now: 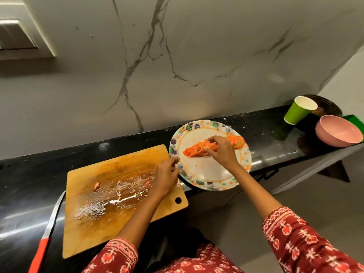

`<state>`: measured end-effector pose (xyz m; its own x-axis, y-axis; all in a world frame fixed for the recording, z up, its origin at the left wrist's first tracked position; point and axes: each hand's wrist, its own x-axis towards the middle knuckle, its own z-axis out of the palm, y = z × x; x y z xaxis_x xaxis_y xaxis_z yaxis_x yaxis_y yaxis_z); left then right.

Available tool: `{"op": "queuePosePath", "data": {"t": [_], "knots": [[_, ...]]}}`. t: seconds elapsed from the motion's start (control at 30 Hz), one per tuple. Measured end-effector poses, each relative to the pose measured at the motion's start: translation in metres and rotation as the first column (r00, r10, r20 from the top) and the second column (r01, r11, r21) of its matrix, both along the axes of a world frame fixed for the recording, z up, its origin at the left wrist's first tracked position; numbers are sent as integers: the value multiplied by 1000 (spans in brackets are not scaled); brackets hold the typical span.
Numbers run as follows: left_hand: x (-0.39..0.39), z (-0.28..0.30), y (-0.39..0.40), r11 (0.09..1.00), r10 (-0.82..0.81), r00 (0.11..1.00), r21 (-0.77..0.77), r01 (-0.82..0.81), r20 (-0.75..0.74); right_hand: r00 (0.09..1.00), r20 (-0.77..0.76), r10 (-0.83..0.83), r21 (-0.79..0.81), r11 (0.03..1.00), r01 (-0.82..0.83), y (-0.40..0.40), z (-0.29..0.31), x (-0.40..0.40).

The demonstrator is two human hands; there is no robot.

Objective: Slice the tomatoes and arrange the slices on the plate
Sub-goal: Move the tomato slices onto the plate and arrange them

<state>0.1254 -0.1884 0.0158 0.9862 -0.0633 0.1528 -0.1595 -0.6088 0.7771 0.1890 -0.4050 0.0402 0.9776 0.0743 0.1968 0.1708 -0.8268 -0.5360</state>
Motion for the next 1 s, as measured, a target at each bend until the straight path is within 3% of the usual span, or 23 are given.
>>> {"op": "queuePosePath", "data": {"t": [0.17, 0.4, 0.73, 1.0], "knots": [[26, -1, -23, 1000, -15, 999, 3, 15, -49, 969, -165, 186, -171, 962, -214, 0, 3, 10], [45, -3, -53, 996, 76, 996, 59, -73, -52, 905, -245, 347, -202, 895, -397, 20, -5, 29], [51, -11, -60, 980, 180, 983, -73, -183, -40, 806, -365, 466, -54, 853, -518, 14, -6, 49], [59, -17, -54, 985, 161, 970, -39, -171, -182, 779, -359, 514, -73, 817, -572, -15, 4, 61]]}}
